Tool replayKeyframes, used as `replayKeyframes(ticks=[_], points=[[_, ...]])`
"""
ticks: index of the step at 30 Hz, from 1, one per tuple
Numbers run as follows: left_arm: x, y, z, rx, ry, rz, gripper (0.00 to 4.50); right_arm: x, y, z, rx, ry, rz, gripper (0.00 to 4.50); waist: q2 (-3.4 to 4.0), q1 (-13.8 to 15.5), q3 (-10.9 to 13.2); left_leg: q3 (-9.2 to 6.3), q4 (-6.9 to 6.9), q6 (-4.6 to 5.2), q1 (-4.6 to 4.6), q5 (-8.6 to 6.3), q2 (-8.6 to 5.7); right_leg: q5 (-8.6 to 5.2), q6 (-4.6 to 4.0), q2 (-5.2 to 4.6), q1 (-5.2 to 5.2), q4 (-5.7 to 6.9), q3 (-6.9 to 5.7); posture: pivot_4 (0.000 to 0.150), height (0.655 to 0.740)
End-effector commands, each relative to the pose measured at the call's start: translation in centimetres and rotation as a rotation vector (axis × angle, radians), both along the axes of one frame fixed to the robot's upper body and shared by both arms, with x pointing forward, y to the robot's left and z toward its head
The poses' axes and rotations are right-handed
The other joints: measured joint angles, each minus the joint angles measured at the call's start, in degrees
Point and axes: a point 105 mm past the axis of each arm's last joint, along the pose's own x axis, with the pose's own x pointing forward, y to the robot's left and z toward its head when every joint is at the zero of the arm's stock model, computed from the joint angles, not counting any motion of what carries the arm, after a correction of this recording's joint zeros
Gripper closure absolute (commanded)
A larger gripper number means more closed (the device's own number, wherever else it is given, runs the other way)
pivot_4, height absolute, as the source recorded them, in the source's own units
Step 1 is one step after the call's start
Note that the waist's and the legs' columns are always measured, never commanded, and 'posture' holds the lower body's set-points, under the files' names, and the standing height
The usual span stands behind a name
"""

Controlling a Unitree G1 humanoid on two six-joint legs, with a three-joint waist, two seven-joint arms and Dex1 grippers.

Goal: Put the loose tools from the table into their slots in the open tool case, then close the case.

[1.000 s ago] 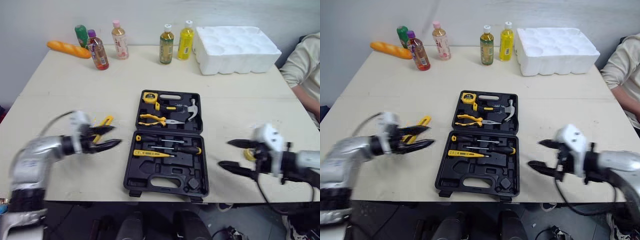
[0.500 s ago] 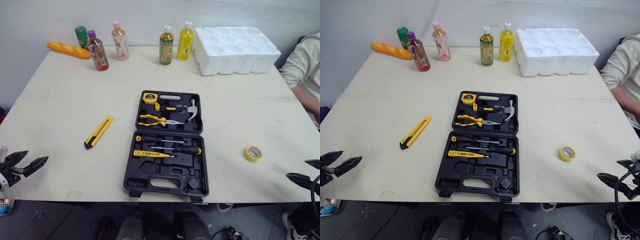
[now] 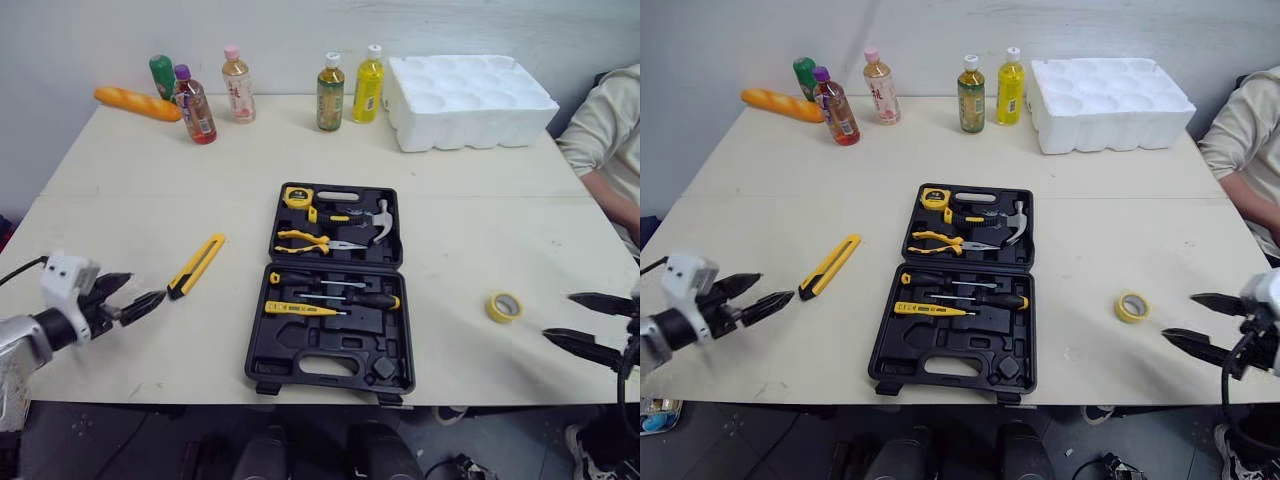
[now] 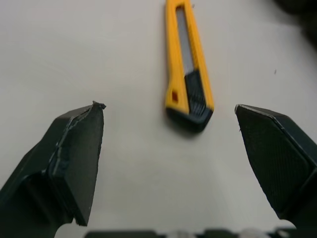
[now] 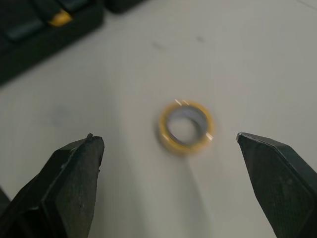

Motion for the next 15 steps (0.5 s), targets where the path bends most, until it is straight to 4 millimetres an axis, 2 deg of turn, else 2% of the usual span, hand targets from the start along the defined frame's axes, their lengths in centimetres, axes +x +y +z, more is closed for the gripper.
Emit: replayKeyframes(ticks=[1,5,9,12,15], points=[[1.3,-0.9,0.3,0.019,0.006,-0.001,0.05,-0.4,5.7,1.4,0.057,-0.055,0.234,0.00,-0.01,-0.1,0.0,-0.01,0.00,-0.02,0.00,0.00,0.01,0.00,0.00,0.01,0.00,-0.01,0.00,0.150,0.7400],[2.4,-1.6,-1.1,0.044,0.054,-0.028,0.05,0.0,12.9,3.0,0.101,-0.127,0.421,0.00,-0.01,-0.8,0.0,-0.01,0.06,-0.05,-0.06,-0.01,0.02,0.00,0.01,0.04,-0.02,-0.02,-0.02,0.150,0.7400],[3.4,-2.1,-3.0,0.107,0.108,-0.041,0.05,1.1,18.5,4.5,0.145,-0.189,0.528,0.00,-0.03,-1.1,0.0,-0.04,0.04,-0.14,-0.05,0.02,0.02,0.00,0.01,0.04,-0.05,-0.02,-0.05,0.150,0.7400],[4.1,-1.9,-4.1,0.143,0.126,-0.025,0.05,1.7,21.0,5.0,0.147,-0.199,0.571,0.00,-0.03,-0.6,0.0,-0.06,0.07,-0.41,-0.07,0.20,0.00,0.00,0.00,0.02,-0.09,0.02,-0.07,0.150,0.7400],[4.3,-1.8,-3.9,0.120,0.117,-0.016,0.83,2.0,22.7,6.2,0.163,-0.209,0.605,0.00,-0.02,-0.4,0.0,-0.08,0.07,-0.40,-0.11,0.20,-0.02,0.00,0.00,-0.03,-0.08,0.00,-0.11,0.150,0.7400]])
